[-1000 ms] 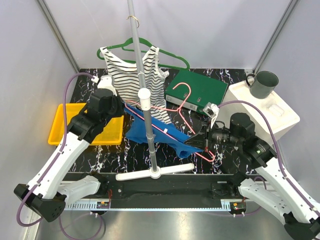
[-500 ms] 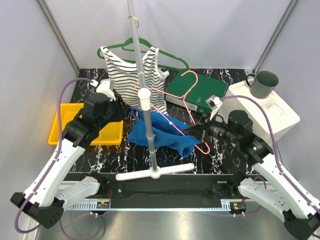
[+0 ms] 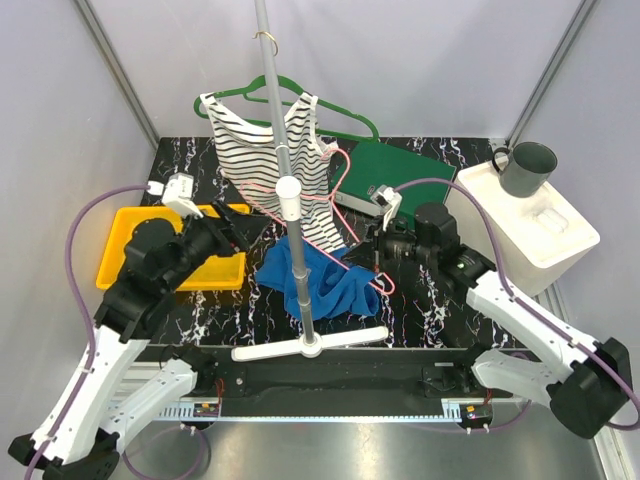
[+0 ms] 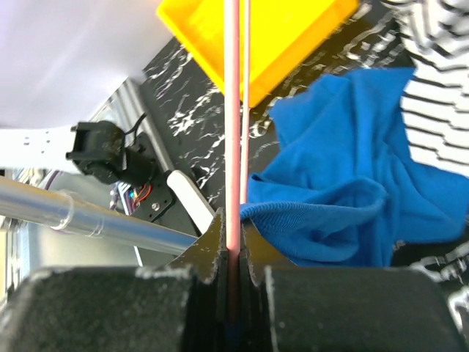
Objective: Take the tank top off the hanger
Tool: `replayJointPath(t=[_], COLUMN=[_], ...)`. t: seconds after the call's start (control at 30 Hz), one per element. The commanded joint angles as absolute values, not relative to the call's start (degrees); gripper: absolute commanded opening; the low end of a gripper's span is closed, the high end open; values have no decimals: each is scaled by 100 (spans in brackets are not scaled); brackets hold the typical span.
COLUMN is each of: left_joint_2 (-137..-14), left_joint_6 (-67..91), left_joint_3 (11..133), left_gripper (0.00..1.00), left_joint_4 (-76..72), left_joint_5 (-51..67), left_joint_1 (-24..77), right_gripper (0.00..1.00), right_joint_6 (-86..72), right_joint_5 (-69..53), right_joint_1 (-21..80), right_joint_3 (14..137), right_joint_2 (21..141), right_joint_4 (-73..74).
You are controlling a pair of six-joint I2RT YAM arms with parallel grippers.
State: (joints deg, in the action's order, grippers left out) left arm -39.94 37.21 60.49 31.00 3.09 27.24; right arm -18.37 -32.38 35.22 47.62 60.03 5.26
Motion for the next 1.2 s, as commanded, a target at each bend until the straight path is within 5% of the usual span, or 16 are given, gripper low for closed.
replayJointPath(t=[0.0,0.27,0.83,1.17], left_joint_2=[-4192,-4316,-3955,-3973], left_joint_6=[5541,7259,8771,8780], left_joint_3=[5206,4483,4043,3938], left_gripper=[77,78,68,26], left_joint_4=[1219,-281,633,475], left_joint_5=[1580,1066,-246,-668], left_joint_1=[2707,2707,2698,2698], right_gripper=[0,0,0,0], right_joint_6=[-1512,-1327,-1020,-949], right_joint_5=[-3815,-3621,-3242,-3498], right_joint_1=[3761,4078,4667,4729], right_joint_3=[5018,5238,5317,5317], right_joint_2=[6371,7013,7180,7321], right_joint_4=[-404,-791,-905,-1028])
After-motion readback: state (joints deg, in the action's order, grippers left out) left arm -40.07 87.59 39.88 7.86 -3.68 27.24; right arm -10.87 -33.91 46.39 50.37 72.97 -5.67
